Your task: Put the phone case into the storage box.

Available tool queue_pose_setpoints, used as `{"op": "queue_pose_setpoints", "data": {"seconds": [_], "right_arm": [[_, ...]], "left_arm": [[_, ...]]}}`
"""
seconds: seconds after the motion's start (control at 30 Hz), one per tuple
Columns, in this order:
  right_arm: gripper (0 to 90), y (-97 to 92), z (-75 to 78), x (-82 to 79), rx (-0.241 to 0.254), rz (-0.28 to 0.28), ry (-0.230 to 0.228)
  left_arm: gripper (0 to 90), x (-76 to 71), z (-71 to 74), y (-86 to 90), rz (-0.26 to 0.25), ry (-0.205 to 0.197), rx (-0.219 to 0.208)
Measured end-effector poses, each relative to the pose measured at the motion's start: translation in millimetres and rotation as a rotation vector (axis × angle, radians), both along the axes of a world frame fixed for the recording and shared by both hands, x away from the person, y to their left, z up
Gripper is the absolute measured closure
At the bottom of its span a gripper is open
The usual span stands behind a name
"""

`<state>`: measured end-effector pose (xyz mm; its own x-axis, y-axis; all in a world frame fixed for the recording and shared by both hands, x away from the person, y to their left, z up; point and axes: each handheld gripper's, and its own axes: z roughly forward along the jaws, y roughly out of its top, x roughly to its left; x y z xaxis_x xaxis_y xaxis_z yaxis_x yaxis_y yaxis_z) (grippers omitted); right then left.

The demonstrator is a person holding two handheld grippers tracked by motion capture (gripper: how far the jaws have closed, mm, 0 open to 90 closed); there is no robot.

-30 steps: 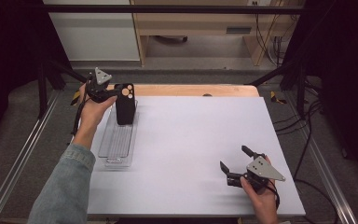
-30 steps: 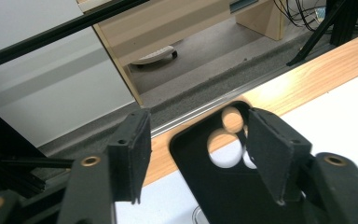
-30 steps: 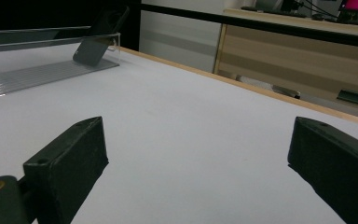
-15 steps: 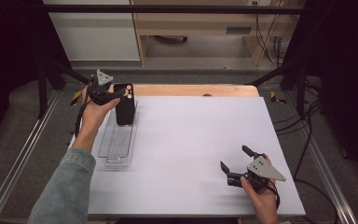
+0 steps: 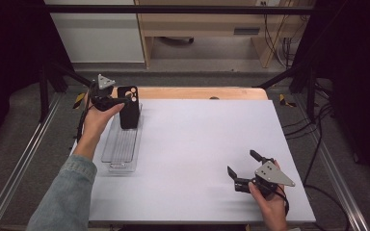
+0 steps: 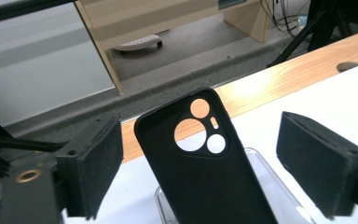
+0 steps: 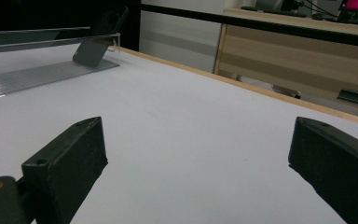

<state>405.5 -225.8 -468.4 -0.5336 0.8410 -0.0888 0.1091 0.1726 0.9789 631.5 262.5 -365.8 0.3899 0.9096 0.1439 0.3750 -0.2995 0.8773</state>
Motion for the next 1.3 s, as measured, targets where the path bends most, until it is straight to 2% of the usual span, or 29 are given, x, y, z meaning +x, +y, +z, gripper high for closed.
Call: {"op": "queue_pose_setpoints", "data": {"seconds": [0.4,0.77,0.87,1.07,1.3], "right_arm": [[4.0,-0.9,0.1,1.2,0.007,-0.003,0.002],[3.8,0.2,0.1,-0.5,0.009,0.003,0.003],[3.8,1.4,0.0,-1.2,-0.009,0.004,-0.003],[3.4,2.4,-0.1,-0.9,-0.037,-0.001,-0.007],[3.3,1.2,-0.2,-0.6,-0.029,-0.005,-0.004]], "left_arm": [[8.4,-9.4,3.9,-6.8,-0.031,0.006,-0.047],[6.7,-16.1,3.4,-21.3,-0.064,0.006,-0.057],[6.3,-16.8,2.5,-24.3,-0.073,0.009,-0.057],[5.4,-16.3,2.2,-27.9,-0.09,0.003,-0.058],[4.6,-16.6,3.4,-27.3,-0.102,-0.014,-0.074]]}}
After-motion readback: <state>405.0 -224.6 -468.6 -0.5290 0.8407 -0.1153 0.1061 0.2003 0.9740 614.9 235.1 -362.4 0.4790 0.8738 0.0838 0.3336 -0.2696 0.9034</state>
